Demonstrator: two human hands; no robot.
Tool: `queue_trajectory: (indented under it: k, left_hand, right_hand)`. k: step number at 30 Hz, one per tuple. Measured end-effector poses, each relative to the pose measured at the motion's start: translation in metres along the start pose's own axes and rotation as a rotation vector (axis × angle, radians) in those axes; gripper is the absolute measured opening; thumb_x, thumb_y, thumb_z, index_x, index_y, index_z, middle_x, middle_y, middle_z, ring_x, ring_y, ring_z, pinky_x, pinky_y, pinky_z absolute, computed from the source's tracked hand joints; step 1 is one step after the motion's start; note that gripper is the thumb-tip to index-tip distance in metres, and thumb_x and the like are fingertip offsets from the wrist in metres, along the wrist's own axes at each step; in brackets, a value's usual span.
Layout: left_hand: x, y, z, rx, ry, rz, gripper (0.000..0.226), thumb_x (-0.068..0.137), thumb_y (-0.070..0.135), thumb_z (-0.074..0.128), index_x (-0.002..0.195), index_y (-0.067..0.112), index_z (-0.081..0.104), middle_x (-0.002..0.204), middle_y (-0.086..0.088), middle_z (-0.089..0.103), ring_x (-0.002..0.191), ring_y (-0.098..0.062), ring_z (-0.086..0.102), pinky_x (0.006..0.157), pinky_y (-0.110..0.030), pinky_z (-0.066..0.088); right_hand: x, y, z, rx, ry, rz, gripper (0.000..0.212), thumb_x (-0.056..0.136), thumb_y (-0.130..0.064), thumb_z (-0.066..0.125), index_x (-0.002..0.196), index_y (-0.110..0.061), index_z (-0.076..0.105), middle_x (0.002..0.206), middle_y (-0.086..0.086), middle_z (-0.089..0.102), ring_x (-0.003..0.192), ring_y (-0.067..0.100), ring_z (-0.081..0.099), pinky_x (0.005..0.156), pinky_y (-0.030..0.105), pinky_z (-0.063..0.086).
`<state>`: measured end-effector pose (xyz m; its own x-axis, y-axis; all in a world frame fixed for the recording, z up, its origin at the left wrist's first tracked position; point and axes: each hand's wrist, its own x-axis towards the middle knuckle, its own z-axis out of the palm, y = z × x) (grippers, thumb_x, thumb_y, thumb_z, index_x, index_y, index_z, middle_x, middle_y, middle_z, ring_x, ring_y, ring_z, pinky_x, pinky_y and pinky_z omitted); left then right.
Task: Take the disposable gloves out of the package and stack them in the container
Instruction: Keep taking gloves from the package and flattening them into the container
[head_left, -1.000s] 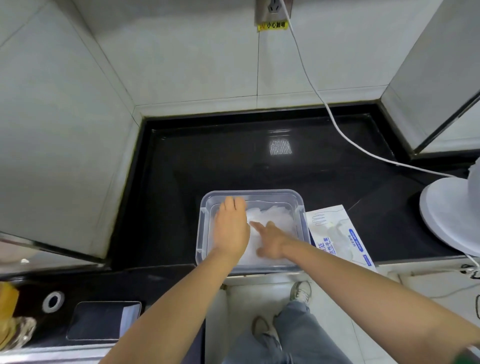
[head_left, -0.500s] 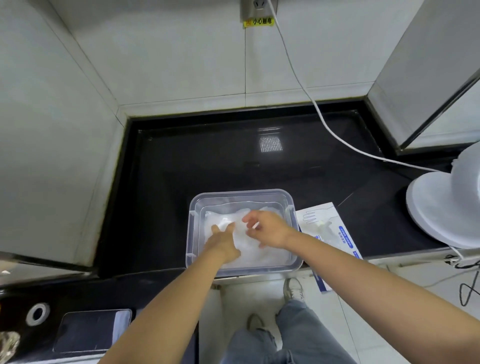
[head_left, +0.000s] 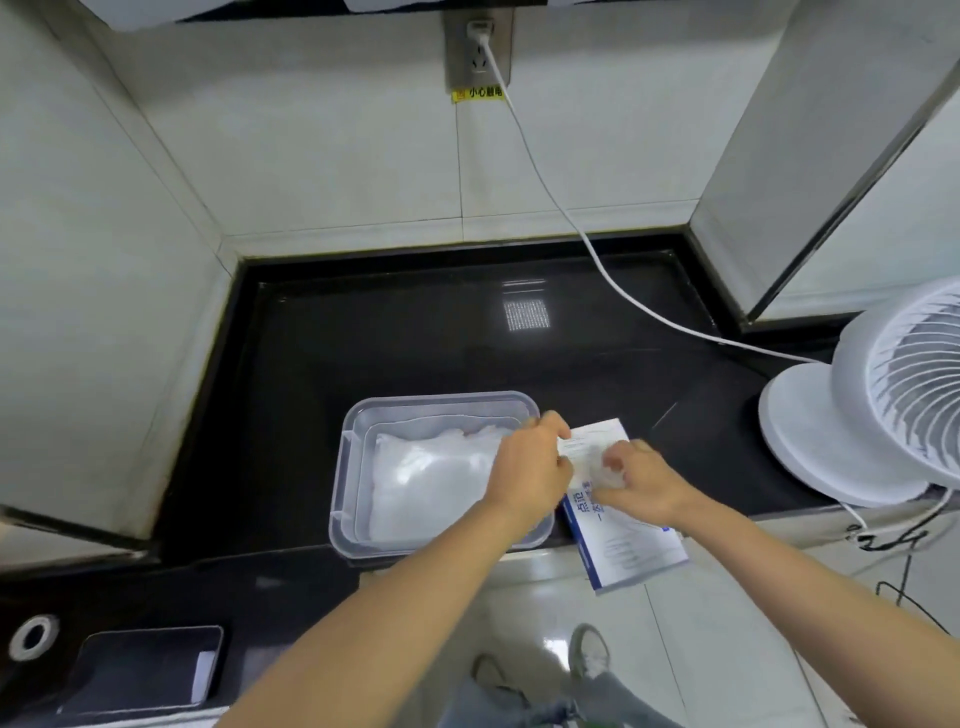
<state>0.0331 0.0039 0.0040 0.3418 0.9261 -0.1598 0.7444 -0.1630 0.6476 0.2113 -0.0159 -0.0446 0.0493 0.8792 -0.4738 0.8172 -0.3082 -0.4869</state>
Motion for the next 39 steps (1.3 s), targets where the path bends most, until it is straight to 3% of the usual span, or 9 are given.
queue_trajectory:
  k: [6, 10, 15, 18, 21, 26, 29, 33, 39]
  left_hand:
    - [-0.002, 0.027, 0.053, 0.132, -0.229, -0.119, 0.055, 0.088, -0.001, 0.059, 0.137, 0.008, 0.037, 0.136, -0.014, 0.038, 0.113, -0.035, 0.055, 0.091, -0.038, 0.048]
    - [-0.008, 0.032, 0.074, 0.15, -0.285, -0.178, 0.069, 0.088, 0.006, 0.066, 0.144, 0.007, 0.026, 0.137, -0.012, 0.031, 0.114, -0.032, 0.054, 0.091, -0.033, 0.047]
    - [-0.014, 0.019, 0.089, 0.045, -0.266, -0.263, 0.084, 0.081, 0.02, 0.077, 0.146, 0.015, 0.024, 0.134, -0.009, 0.027, 0.115, -0.027, 0.052, 0.099, -0.03, 0.044]
    - [-0.017, 0.014, 0.094, 0.019, -0.224, -0.287, 0.082, 0.08, 0.021, 0.078, 0.144, 0.018, 0.027, 0.134, -0.007, 0.025, 0.117, -0.025, 0.051, 0.1, -0.029, 0.045]
    - [-0.016, 0.012, 0.097, 0.012, -0.193, -0.297, 0.08, 0.08, 0.02, 0.079, 0.142, 0.02, 0.029, 0.135, -0.006, 0.026, 0.117, -0.024, 0.052, 0.099, -0.028, 0.046]
    - [-0.017, 0.01, 0.1, 0.074, -0.195, -0.28, 0.082, 0.078, 0.019, 0.079, 0.141, 0.016, 0.028, 0.134, -0.008, 0.027, 0.113, -0.023, 0.053, 0.097, -0.029, 0.045]
    - [-0.015, 0.01, 0.102, 0.111, -0.201, -0.279, 0.082, 0.079, 0.021, 0.079, 0.142, 0.015, 0.026, 0.134, -0.009, 0.025, 0.112, -0.025, 0.053, 0.097, -0.031, 0.046]
    - [-0.013, 0.009, 0.103, 0.126, -0.222, -0.276, 0.084, 0.08, 0.02, 0.078, 0.144, 0.014, 0.024, 0.133, -0.01, 0.025, 0.109, -0.027, 0.053, 0.096, -0.033, 0.047]
    - [-0.009, 0.011, 0.1, 0.151, -0.29, -0.277, 0.078, 0.093, 0.026, 0.061, 0.152, 0.012, 0.011, 0.136, -0.011, 0.022, 0.108, -0.031, 0.055, 0.098, -0.037, 0.047]
  right_hand:
    - [0.004, 0.008, 0.002, -0.035, 0.106, 0.076, 0.041, 0.089, -0.022, 0.062, 0.053, -0.01, 0.046, 0.055, 0.003, 0.048, 0.055, 0.022, 0.046, 0.057, 0.034, 0.039]
    - [0.005, 0.019, 0.002, 0.347, 0.077, 0.021, 0.026, 0.091, -0.021, 0.063, 0.081, 0.003, 0.065, 0.079, 0.016, 0.066, 0.07, 0.025, 0.059, 0.074, 0.044, 0.053]
    - [-0.005, 0.019, 0.009, 0.721, -0.004, 0.112, 0.021, 0.092, -0.024, 0.062, 0.105, -0.009, 0.063, 0.105, 0.01, 0.069, 0.1, 0.023, 0.067, 0.096, 0.046, 0.053]
    - [-0.007, 0.013, 0.01, 0.52, -0.017, 0.153, 0.029, 0.082, -0.035, 0.074, 0.084, -0.009, 0.061, 0.085, 0.008, 0.062, 0.082, 0.021, 0.062, 0.077, 0.033, 0.053]
    - [-0.009, 0.007, 0.003, 0.426, 0.041, 0.092, 0.042, 0.089, -0.021, 0.067, 0.056, -0.013, 0.043, 0.062, 0.003, 0.042, 0.061, 0.017, 0.04, 0.057, 0.024, 0.036]
    - [-0.01, 0.011, -0.013, 0.67, 0.196, 0.019, 0.034, 0.094, -0.029, 0.063, 0.086, 0.004, 0.053, 0.087, 0.023, 0.062, 0.075, 0.039, 0.061, 0.073, 0.046, 0.055]
    - [-0.014, 0.016, -0.014, 0.727, 0.092, 0.115, 0.037, 0.09, -0.041, 0.066, 0.106, -0.008, 0.062, 0.102, 0.01, 0.07, 0.093, 0.028, 0.069, 0.086, 0.042, 0.058]
    - [-0.016, 0.012, -0.015, 0.618, 0.091, 0.081, 0.016, 0.091, -0.023, 0.059, 0.094, -0.011, 0.069, 0.094, 0.013, 0.071, 0.093, 0.032, 0.069, 0.084, 0.043, 0.056]
    - [-0.02, -0.011, -0.05, 1.006, 0.163, -0.072, 0.019, 0.085, -0.014, 0.048, 0.08, -0.002, 0.062, 0.076, 0.02, 0.064, 0.076, 0.021, 0.061, 0.077, 0.039, 0.048]
